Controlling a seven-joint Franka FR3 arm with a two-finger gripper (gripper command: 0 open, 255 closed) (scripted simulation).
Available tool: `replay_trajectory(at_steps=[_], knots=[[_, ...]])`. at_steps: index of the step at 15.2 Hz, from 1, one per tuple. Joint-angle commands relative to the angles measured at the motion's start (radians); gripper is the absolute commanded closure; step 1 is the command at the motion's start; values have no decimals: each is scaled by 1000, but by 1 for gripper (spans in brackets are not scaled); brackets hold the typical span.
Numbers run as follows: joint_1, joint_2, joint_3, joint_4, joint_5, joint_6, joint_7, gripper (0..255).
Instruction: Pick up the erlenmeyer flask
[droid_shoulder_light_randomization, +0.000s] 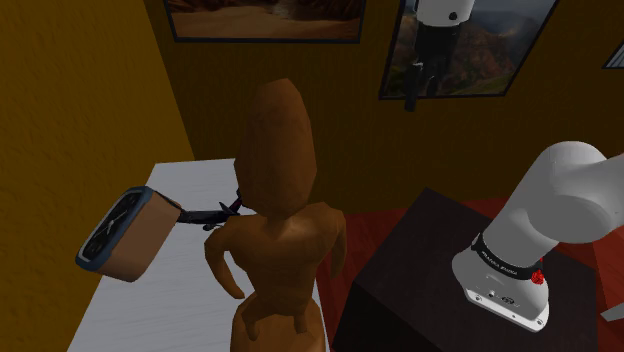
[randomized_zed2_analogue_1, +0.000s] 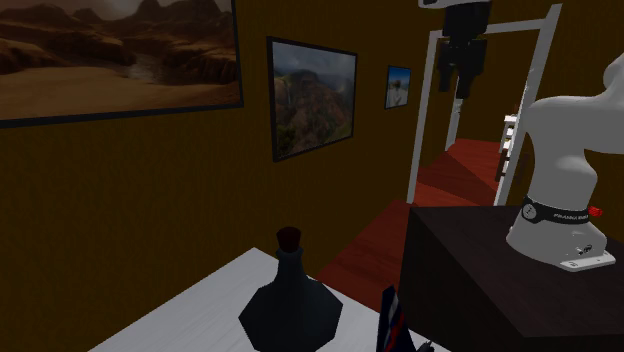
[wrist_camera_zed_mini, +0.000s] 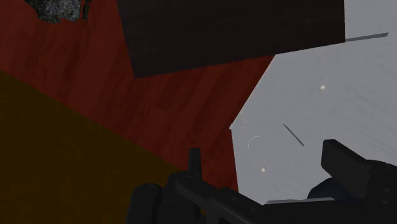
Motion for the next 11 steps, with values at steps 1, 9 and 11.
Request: replay_trajectory(at_steps=[1,9,11], knots=[[0,0,0,0,0,0,0,0],[22,269,66,74,52,195,100,0],[26,341,81,106,59,236,123,0]])
